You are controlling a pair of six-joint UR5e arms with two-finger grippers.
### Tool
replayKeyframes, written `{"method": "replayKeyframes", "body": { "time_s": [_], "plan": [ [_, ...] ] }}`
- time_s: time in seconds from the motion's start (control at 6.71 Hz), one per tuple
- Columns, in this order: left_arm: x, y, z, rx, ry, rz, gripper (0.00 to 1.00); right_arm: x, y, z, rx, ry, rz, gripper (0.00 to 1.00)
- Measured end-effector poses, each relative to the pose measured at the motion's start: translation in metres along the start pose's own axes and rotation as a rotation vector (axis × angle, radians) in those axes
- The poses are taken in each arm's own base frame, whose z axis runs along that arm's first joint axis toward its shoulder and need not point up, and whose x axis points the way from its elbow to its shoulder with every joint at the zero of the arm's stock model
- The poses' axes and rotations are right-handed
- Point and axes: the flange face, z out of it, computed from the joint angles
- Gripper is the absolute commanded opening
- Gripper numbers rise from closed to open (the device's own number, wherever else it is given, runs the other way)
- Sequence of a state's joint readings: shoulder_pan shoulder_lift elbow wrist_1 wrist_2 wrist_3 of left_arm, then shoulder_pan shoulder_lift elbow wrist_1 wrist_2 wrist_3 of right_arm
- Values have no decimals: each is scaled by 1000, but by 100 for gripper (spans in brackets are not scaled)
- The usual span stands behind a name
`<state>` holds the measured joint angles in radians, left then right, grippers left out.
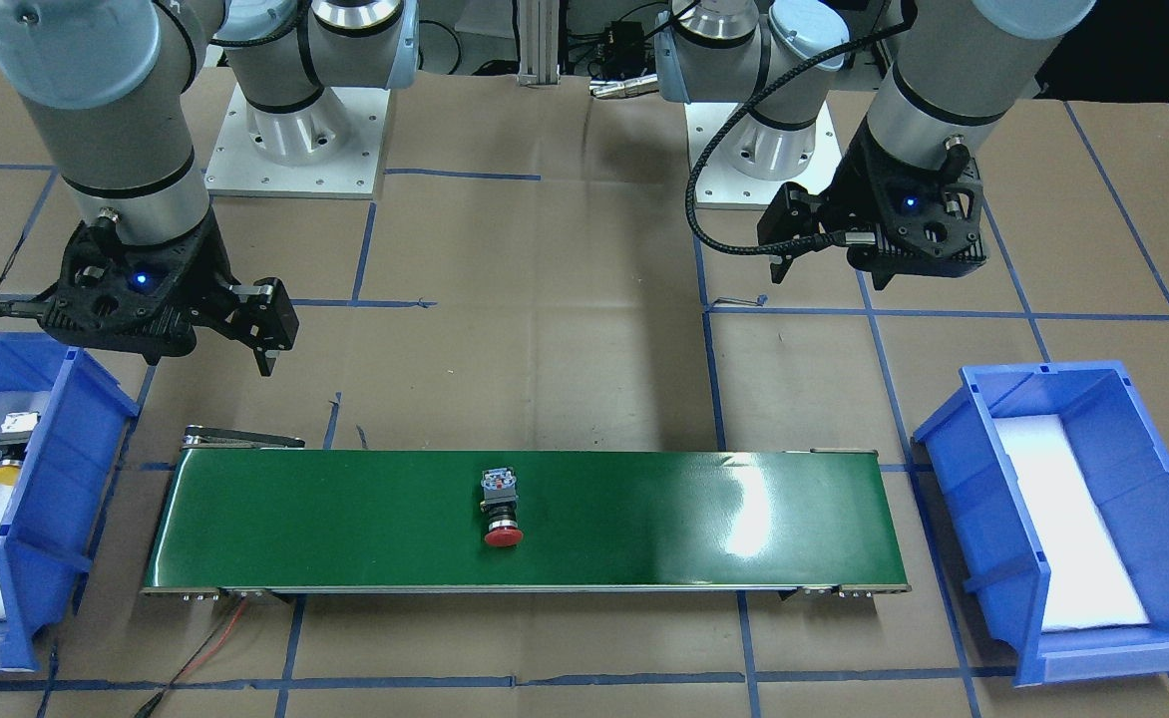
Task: Transport two buttons from left to right
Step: 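Move the right gripper back over the conveyor to the red button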
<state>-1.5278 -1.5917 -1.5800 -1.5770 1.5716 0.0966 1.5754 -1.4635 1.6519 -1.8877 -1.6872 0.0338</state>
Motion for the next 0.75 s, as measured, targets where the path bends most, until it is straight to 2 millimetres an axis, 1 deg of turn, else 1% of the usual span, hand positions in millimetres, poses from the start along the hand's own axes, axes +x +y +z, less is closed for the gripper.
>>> {"method": "replayKeyframes", "body": {
  "time_s": [0.75],
  "plan": [
    [0, 0, 0, 0, 0, 0, 100, -1, -3, 8, -13, -4, -2, 100]
  ]
}}
